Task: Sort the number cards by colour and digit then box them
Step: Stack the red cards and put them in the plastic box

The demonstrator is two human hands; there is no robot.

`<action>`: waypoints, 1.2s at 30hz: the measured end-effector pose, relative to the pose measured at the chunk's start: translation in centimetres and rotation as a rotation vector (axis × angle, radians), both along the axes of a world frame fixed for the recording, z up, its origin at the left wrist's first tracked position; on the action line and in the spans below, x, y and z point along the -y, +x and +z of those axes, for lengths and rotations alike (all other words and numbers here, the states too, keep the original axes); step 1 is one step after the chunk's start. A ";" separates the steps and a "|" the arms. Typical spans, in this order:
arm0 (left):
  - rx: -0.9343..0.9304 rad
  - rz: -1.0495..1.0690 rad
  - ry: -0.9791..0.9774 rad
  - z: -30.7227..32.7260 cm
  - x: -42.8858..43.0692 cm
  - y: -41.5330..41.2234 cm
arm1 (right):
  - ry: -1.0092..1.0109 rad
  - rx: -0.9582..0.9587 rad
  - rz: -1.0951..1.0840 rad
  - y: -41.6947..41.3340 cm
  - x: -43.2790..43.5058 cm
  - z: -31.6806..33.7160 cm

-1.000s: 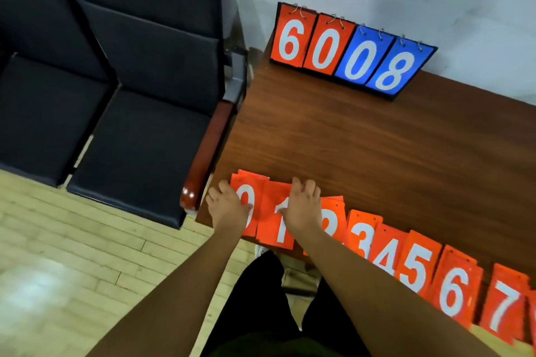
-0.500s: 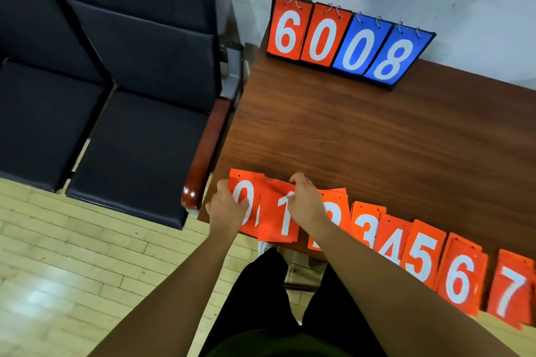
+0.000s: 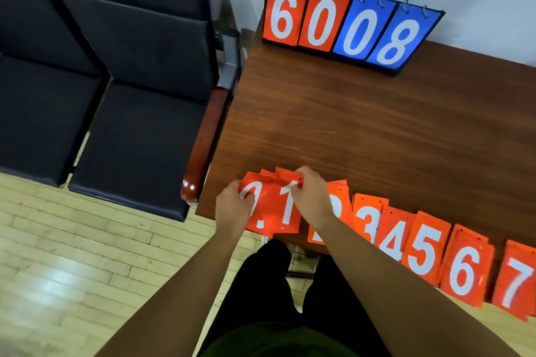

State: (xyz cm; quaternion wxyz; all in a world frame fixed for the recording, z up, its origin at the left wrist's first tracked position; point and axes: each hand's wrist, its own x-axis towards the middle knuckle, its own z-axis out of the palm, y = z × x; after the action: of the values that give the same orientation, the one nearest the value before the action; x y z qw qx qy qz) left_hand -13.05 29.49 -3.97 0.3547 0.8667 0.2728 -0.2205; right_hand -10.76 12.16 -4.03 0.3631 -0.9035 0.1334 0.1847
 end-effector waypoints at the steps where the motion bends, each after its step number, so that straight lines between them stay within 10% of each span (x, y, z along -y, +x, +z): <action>1: -0.008 0.001 -0.012 0.1 0.0 0.0 | 0.017 0.016 -0.023 0.1 0.4 0.1; 12: -0.079 -0.029 0.003 0.3 0.7 0.0 | 0.235 0.086 -0.425 1.7 6.6 3.0; 21: -0.051 -0.277 0.402 -0.6 5.2 -1.1 | 0.272 0.028 -0.565 1.9 6.9 2.4; 28: 0.006 -0.195 0.276 -0.7 4.5 -1.3 | 0.294 0.018 -0.605 1.1 7.2 2.7; 36: 0.006 0.178 -0.369 1.8 0.9 0.9 | 0.615 -0.084 -0.750 0.7 7.7 5.4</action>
State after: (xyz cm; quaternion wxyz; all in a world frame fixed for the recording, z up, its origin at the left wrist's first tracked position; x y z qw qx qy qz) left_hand -12.17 28.59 -2.22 0.5264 0.7601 0.3022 -0.2321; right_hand -10.07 4.48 1.36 0.6492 -0.6355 0.4037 0.1083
